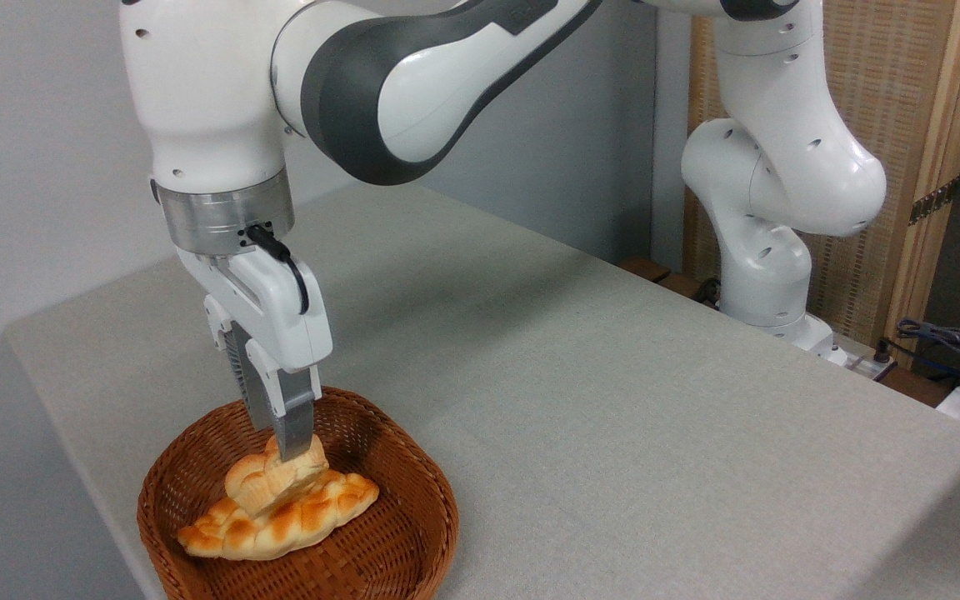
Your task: Put bread into the basket
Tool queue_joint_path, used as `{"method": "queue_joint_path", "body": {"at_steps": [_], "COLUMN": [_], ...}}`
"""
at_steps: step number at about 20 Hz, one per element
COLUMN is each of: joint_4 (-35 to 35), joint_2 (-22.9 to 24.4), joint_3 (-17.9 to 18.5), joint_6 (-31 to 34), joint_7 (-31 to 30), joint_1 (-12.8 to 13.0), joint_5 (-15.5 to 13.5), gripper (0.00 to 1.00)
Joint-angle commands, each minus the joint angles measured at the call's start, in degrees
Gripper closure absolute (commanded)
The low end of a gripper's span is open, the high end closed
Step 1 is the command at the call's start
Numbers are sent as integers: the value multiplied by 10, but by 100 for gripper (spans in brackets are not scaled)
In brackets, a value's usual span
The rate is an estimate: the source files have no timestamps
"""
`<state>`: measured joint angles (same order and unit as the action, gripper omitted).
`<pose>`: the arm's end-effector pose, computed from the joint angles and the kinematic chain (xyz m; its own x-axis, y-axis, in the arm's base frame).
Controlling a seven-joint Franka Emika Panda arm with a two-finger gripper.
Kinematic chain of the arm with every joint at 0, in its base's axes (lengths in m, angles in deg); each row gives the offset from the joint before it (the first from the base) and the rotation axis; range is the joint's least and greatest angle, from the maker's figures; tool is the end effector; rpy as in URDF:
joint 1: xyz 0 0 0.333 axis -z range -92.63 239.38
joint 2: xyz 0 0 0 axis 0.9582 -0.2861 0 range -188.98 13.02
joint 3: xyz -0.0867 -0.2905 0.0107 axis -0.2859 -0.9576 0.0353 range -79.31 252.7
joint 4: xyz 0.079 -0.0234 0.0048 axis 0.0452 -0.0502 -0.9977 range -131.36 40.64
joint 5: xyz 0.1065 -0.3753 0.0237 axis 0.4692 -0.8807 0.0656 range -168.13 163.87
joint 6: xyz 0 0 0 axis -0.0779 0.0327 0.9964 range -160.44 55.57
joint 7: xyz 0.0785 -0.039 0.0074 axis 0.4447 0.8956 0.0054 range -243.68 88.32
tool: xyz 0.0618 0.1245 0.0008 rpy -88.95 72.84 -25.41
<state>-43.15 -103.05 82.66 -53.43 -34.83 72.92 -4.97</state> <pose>0.6480 -0.0416 0.4698 0.6963 -0.7092 0.1108 -0.7125 -0.7015 -0.0121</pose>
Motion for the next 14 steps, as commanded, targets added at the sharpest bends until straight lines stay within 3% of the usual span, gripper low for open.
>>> {"method": "queue_joint_path", "body": {"at_steps": [1,4,7,14], "joint_4": [10,13,29,32], "joint_2": [-6,3,18,78], "joint_3": [-7,-1,-3,0], "joint_6": [-1,19,48,112], "joint_7": [3,51,56,54], "joint_1": [-5,-8,-37,-39], "joint_5": [-7,-1,-2,1], "gripper": [0,0,0,0]}}
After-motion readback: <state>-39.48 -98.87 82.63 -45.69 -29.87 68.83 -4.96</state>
